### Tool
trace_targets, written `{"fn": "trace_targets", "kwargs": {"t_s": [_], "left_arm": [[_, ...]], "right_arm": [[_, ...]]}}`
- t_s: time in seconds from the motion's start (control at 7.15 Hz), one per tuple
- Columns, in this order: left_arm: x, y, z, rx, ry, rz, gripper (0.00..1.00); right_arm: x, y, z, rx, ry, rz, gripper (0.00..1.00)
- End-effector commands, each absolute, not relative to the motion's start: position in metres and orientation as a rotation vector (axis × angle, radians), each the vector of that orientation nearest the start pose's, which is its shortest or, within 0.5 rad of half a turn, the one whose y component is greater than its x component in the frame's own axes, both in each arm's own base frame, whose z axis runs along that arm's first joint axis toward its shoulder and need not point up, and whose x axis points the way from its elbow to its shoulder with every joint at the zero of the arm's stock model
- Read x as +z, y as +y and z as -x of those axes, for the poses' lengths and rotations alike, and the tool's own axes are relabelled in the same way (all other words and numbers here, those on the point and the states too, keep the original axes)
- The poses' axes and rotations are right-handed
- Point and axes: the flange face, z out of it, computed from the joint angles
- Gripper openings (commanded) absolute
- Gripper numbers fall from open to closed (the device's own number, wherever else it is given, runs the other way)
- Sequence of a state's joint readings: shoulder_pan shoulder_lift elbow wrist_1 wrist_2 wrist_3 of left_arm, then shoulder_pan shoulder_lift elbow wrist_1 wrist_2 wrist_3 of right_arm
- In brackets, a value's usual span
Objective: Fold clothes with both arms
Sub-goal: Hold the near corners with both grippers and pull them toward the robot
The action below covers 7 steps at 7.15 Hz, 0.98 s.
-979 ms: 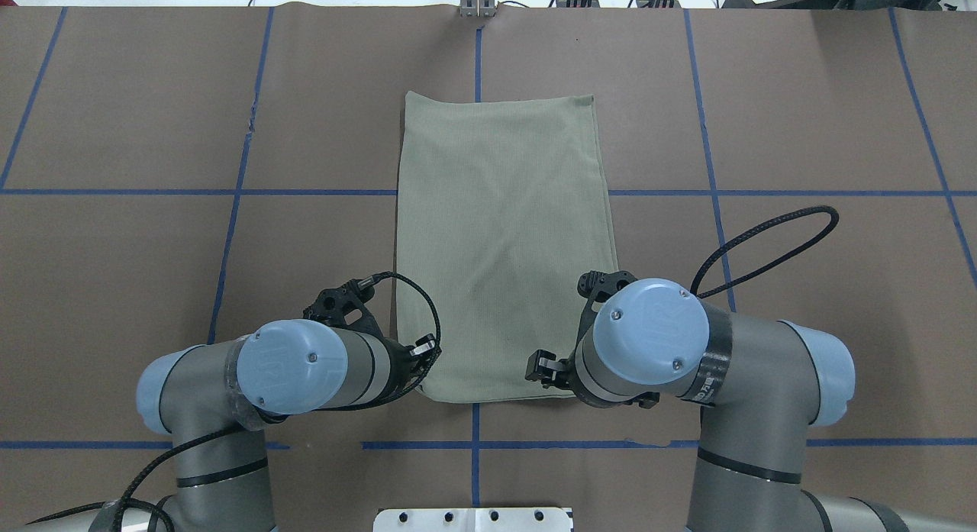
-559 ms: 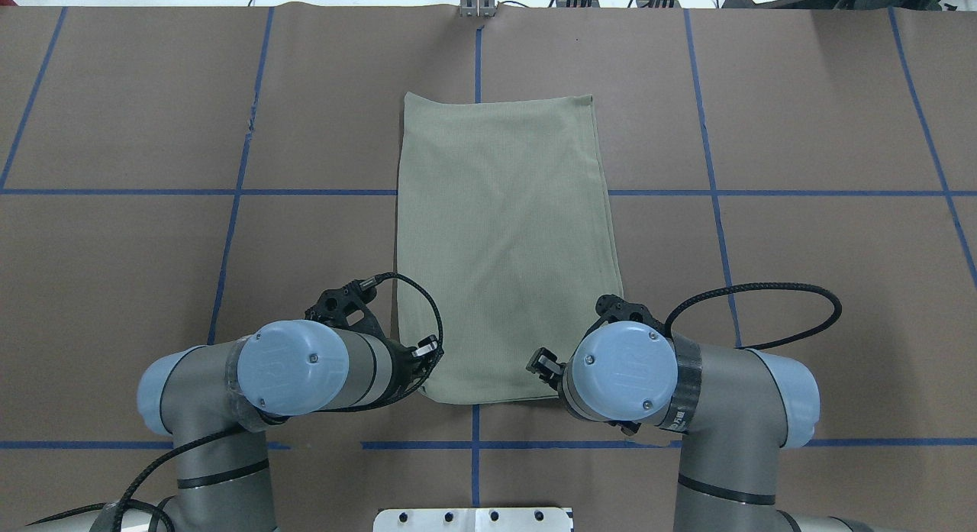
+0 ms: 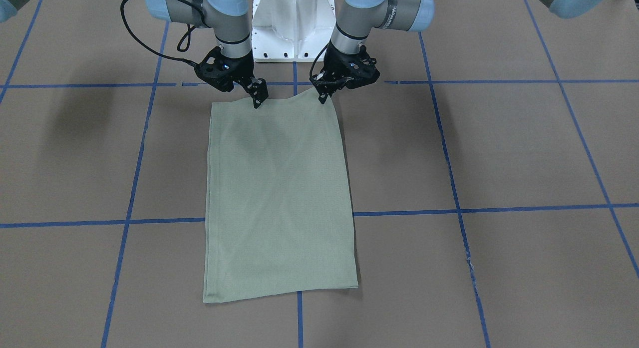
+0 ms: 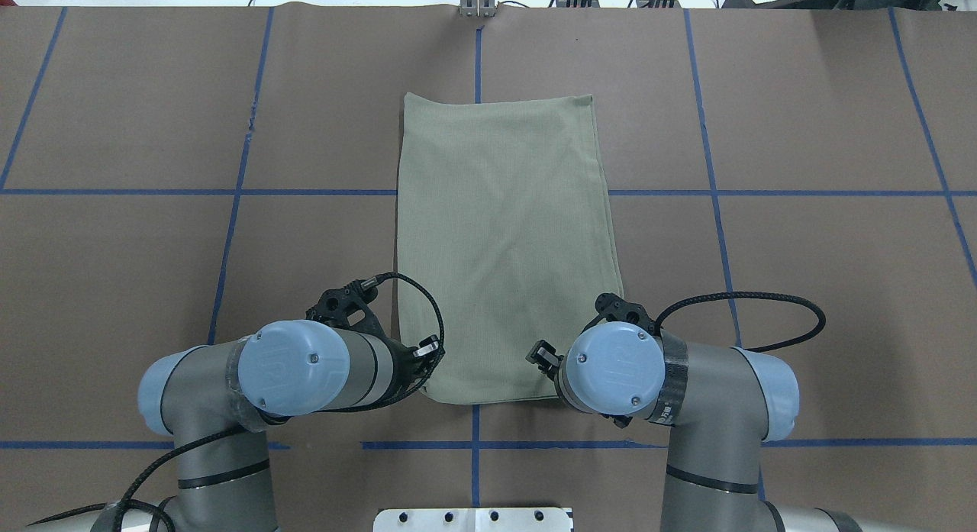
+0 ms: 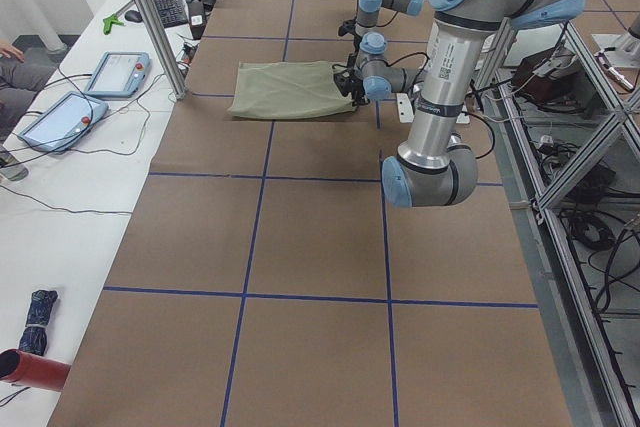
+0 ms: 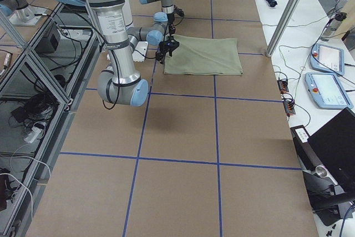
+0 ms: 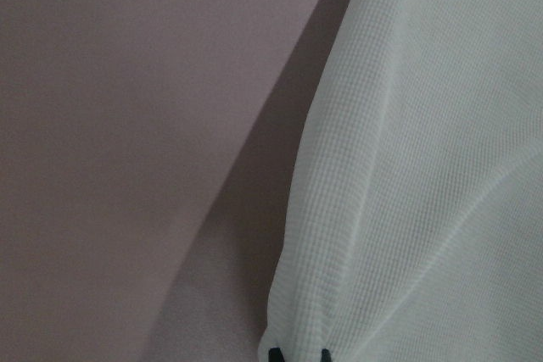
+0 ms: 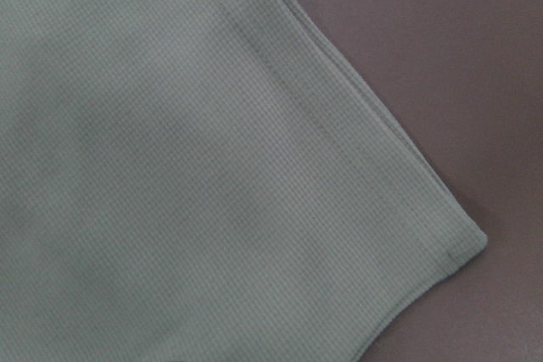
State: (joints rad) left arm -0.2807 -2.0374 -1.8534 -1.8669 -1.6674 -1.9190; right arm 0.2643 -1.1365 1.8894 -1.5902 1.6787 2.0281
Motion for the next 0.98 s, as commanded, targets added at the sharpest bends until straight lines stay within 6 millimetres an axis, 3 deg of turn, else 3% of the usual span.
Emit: {"fn": "trace_targets", "kwargs": {"t_s": [0.0, 0.7, 0.84], "left_arm": [[0.2344, -0.2890, -0.5559, -0.518, 1.061, 0.125, 0.00], [0.2305, -0.2872, -0.5537, -0.514, 1.070, 0.127, 0.00], [0.2305, -0.2872, -0.5536, -0.513, 1.070, 0.126, 0.00]], "right_arm": [[0.2960, -0.2789, 0.5627, 0.655, -0.743, 0.182, 1.00], [0.3036, -0.2707, 0.5649, 0.645, -0.729, 0.186, 1.00], [0.3011, -0.2707, 0.5649, 0.645, -0.733, 0.187, 0.79]]}}
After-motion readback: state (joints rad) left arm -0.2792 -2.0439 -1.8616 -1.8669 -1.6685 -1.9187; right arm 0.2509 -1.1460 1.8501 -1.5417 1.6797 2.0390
